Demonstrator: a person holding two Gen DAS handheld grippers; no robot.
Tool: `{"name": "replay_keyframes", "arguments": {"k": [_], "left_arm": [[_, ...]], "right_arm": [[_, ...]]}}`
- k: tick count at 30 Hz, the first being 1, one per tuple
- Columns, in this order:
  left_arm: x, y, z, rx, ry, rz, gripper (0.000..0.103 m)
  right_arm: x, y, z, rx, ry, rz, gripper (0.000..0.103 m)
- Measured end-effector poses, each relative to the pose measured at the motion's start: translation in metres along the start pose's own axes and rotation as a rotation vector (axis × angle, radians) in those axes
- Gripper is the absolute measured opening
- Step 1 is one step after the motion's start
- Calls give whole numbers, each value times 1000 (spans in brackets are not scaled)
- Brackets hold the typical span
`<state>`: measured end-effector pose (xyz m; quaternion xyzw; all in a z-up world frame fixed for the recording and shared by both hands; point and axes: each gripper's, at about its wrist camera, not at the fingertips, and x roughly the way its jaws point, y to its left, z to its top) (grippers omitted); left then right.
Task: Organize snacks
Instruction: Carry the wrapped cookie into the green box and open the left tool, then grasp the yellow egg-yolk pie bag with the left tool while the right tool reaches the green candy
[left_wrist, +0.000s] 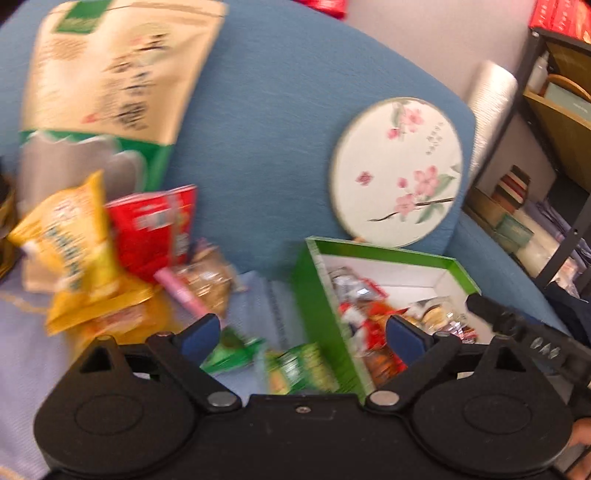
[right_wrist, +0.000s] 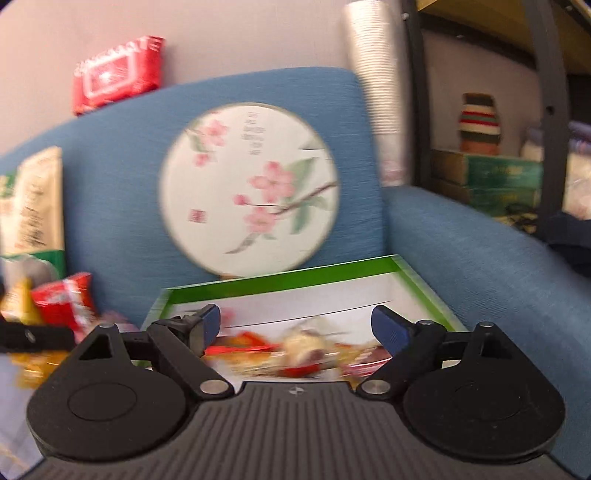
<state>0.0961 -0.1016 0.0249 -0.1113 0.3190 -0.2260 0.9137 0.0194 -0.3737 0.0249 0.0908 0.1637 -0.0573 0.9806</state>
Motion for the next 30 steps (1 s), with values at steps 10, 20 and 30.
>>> {"name": "replay_keyframes", "arguments": {"k": [10, 20, 30], "left_arm": [[2, 37, -6, 8, 41, 27, 103], [44, 40, -7, -8, 77, 47, 93], [38, 54, -18, 10, 149, 1, 34]], "right_arm": [[-29, 67, -16, -90, 63, 197, 103], [-33, 92, -32, -188, 85, 218, 103], [-30, 85, -34, -144, 119, 232, 103]]}}
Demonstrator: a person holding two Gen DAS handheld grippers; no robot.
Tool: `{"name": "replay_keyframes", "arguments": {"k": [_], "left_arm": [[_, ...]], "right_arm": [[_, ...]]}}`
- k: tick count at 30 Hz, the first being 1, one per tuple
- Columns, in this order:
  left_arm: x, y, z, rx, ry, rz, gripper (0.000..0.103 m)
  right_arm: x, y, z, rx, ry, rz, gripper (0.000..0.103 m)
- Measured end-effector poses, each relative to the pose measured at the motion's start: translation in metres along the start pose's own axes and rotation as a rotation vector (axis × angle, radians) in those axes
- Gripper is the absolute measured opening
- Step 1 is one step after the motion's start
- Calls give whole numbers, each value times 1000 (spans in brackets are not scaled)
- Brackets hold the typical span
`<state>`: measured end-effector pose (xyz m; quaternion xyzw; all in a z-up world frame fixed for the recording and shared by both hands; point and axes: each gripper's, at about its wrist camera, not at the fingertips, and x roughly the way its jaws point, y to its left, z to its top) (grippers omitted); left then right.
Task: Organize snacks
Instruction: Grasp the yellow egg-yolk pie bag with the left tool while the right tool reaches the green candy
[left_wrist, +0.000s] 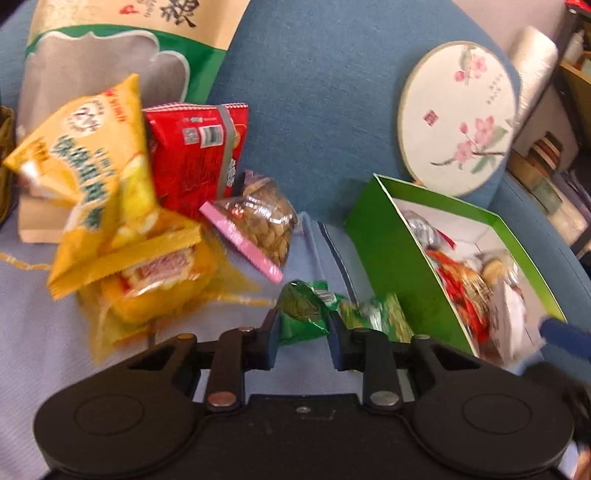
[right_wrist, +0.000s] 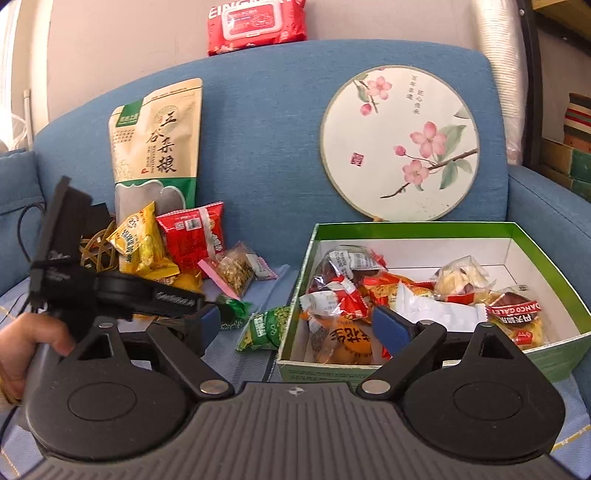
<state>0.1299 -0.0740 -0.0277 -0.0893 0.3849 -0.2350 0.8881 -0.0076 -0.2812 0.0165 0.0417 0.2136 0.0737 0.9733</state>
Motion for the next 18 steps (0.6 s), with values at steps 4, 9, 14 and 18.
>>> {"name": "replay_keyframes", "arguments": {"k": [4, 9, 14, 18], "left_arm": [[-34, 10, -22, 21, 31, -27, 35], [-74, 25, -45, 25, -26, 4, 56], [-95, 46, -54, -60, -116, 29, 103], [-96, 67, -57, -188, -111, 17, 103]], "right_arm": [[-1, 6, -1, -19, 1, 32, 103], [4, 16, -4, -11, 25, 117, 103], [8, 34, -12, -10, 51, 243, 103], [15, 53, -23, -15, 89, 330, 103]]}}
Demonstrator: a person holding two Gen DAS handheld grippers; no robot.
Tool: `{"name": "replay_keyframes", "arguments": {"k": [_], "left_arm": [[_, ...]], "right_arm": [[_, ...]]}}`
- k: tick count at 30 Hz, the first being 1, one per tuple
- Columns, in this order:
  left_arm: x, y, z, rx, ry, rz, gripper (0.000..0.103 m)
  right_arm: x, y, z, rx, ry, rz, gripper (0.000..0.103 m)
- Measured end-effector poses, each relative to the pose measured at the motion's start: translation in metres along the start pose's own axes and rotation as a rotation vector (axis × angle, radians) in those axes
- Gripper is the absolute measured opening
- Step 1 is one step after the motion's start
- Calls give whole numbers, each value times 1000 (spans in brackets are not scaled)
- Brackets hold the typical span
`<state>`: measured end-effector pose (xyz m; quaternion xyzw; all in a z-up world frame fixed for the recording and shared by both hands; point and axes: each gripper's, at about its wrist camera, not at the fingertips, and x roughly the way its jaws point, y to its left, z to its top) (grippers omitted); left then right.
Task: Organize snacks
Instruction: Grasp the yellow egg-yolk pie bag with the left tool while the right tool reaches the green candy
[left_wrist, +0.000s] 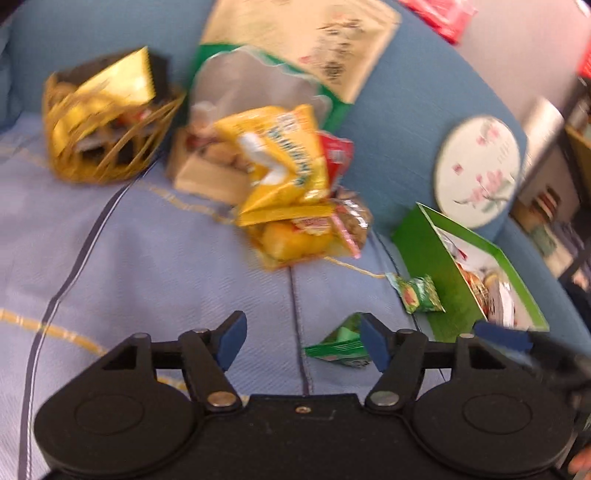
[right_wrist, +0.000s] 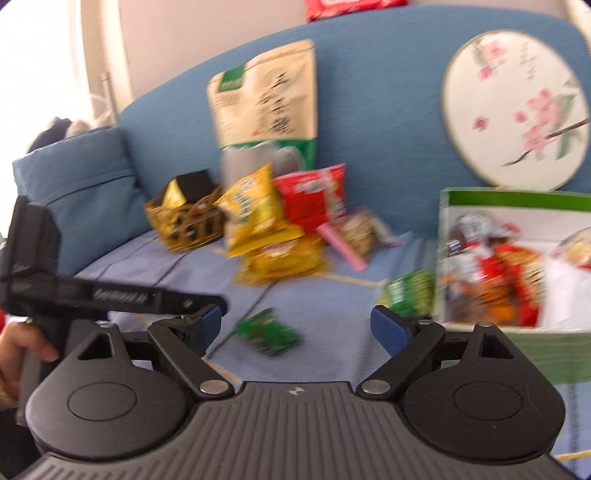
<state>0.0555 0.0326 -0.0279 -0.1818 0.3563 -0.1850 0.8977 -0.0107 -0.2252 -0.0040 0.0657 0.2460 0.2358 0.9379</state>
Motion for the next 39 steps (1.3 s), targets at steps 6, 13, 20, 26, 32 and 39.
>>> {"name": "replay_keyframes", "arguments": {"k": [6, 13, 20, 26, 32, 39], "left_arm": [[-10, 0, 6, -6, -22, -34, 103], [-9, 2, 4, -12, -24, -23, 103], [-11, 2, 21, -60, -91, 21, 103], [12, -7, 64, -97, -185, 118, 103], [53, -15, 92, -89, -172, 177, 103], [80, 3, 99, -92, -40, 156, 39]], "right_arm": [[36, 22, 2, -126, 32, 16, 103], [74, 23, -11, -167, 110, 18, 101], [60, 28, -9, -170, 114, 25, 21], [59, 35, -13, -192, 122, 46, 38], [62, 38, -16, -193, 128, 42, 96], [66, 40, -14, -206, 87, 58, 103]]}}
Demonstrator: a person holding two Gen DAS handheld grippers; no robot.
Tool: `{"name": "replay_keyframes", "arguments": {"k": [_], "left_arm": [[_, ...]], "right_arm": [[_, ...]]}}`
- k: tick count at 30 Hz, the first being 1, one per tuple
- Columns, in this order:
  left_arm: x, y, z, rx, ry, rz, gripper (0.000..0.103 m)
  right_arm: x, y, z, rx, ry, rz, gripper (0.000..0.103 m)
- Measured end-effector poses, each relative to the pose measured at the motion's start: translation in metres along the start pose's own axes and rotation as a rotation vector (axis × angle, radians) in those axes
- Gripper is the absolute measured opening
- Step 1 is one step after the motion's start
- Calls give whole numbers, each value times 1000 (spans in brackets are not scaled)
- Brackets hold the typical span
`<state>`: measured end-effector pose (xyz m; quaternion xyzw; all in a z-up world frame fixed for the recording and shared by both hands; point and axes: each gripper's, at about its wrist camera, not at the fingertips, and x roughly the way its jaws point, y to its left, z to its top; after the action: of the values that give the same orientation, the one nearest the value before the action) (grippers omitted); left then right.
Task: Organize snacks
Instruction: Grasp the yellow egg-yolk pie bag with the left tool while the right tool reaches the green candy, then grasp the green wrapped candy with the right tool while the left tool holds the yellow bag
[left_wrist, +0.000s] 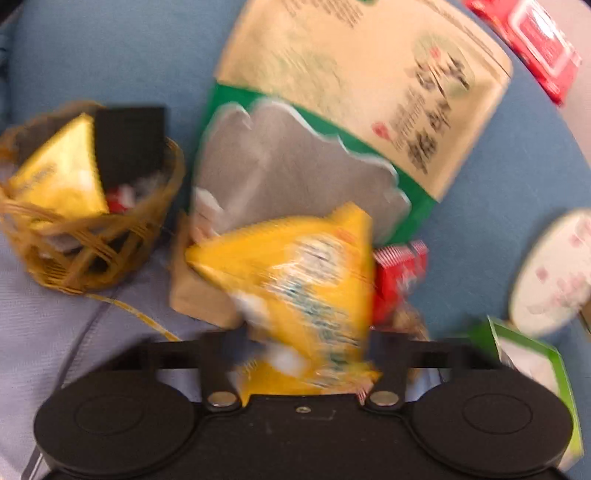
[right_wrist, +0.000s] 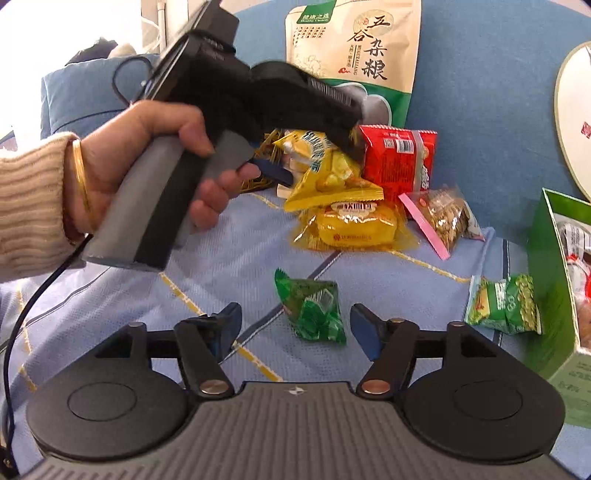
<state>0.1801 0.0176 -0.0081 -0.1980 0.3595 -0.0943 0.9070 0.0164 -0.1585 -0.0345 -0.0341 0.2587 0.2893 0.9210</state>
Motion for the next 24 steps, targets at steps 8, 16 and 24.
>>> {"name": "replay_keyframes", "arguments": {"k": [8, 16, 24], "left_arm": [[-66, 34, -37, 107, 104, -75, 34], [-92, 61, -77, 140, 117, -8, 79], [-101, 56, -76, 188, 59, 26, 103]], "right_arm": [[8, -2, 2, -23, 37, -4, 47], [4, 2, 2, -49, 40, -21, 73], [16, 5, 12, 23, 34, -47, 103]]}}
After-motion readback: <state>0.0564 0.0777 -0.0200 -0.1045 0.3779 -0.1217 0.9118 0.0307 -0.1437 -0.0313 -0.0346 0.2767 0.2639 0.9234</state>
